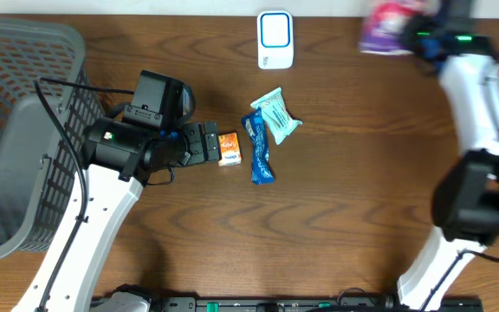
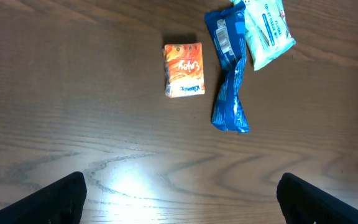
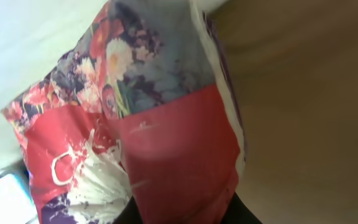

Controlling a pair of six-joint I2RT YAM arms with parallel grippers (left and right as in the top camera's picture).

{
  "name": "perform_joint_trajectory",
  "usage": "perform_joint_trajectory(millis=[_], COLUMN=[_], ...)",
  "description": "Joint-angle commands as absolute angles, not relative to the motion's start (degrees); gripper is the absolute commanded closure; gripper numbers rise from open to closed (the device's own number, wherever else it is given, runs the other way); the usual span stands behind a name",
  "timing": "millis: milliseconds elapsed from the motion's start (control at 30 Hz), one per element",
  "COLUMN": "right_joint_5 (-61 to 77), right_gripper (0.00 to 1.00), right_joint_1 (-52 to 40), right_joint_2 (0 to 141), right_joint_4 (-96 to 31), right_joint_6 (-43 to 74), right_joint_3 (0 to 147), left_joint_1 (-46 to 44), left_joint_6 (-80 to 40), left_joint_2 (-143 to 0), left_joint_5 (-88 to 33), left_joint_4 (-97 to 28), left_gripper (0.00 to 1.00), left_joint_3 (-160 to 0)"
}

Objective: Scan the item barcode
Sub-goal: 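Carry the purple pack to the right table edge and release it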

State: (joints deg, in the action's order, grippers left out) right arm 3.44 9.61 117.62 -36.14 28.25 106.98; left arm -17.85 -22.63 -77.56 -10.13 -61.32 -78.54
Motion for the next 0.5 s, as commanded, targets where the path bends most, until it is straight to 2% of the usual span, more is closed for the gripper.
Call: perform_joint_trajectory(millis=[0,300,333,367,400,467], right_joint_5=[-1.39,-4.60,-4.56,-4.43,-4.40,-4.40], right_gripper=[0.99,0.98,0.92,0.78,0.46,0.32], right_joint_1=[15.18,27.79,28.82,29.36,30.17,30.87], right_joint_2=[117.43,117.47,117.47,117.47,117.47,117.47], right_joint_4=[-40.97,-39.27,-38.15,-37.50,-36.16,-34.98], right_joint_6=[19.73,15.62,15.62,15.62,15.62,15.59], right_joint_3=[106.00,98.63,97.34,96.53,94.98,93.60], left_joint_1=[-17.65,-17.65,-17.65,-17.65,-17.65,-17.65], left_joint_6=[-22.52,-22.52,-22.52,-22.52,-22.52,-22.52], left_joint_2=[-77.47,-77.47,-77.47,-77.47,-77.47,-77.47], left_joint_5=[-9.39,-9.39,-9.39,-9.39,-9.39,-9.39], left_joint_4=[-61.47,-61.47,-61.47,-61.47,-61.47,-61.47], left_gripper=[0.02,0.02,0.02,0.02,0.02,0.02], left_joint_3=[-78.87,-78.87,-78.87,-78.87,-78.87,-78.87])
